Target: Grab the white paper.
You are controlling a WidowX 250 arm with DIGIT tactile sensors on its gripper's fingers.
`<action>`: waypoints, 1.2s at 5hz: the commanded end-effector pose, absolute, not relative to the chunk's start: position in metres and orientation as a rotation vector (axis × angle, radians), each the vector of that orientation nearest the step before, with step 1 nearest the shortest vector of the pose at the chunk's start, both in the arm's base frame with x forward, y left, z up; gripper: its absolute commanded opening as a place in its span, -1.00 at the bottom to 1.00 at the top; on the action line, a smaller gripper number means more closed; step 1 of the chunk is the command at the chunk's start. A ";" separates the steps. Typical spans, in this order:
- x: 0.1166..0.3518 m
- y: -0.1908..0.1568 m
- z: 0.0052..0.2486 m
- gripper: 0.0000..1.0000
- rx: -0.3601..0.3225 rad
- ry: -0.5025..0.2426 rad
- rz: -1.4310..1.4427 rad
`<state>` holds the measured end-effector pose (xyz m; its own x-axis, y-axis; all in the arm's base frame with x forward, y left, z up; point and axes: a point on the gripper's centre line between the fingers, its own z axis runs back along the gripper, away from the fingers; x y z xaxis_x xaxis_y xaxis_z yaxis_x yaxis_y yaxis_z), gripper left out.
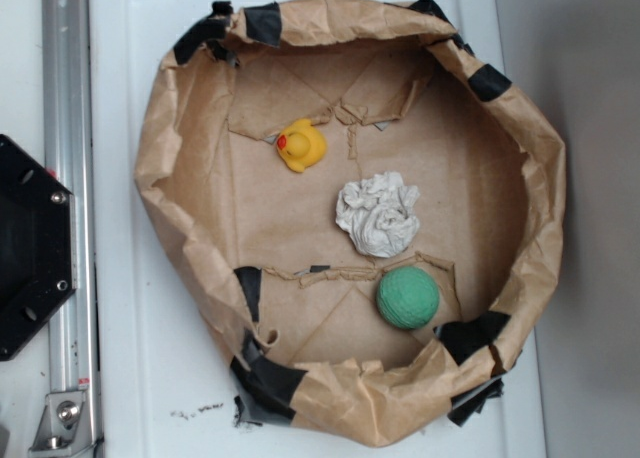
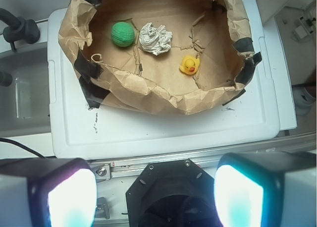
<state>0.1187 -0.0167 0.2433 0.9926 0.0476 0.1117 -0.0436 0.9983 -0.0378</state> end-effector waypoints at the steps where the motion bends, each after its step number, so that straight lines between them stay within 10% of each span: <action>1: 0.119 -0.017 0.243 1.00 -0.035 -0.113 0.046; 4: 0.261 0.030 0.157 1.00 -0.097 -0.238 -0.020; 6: 0.284 0.011 0.052 1.00 0.013 -0.071 -0.175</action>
<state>0.2781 0.0148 0.0408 0.9886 -0.1488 0.0243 0.1488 0.9889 0.0038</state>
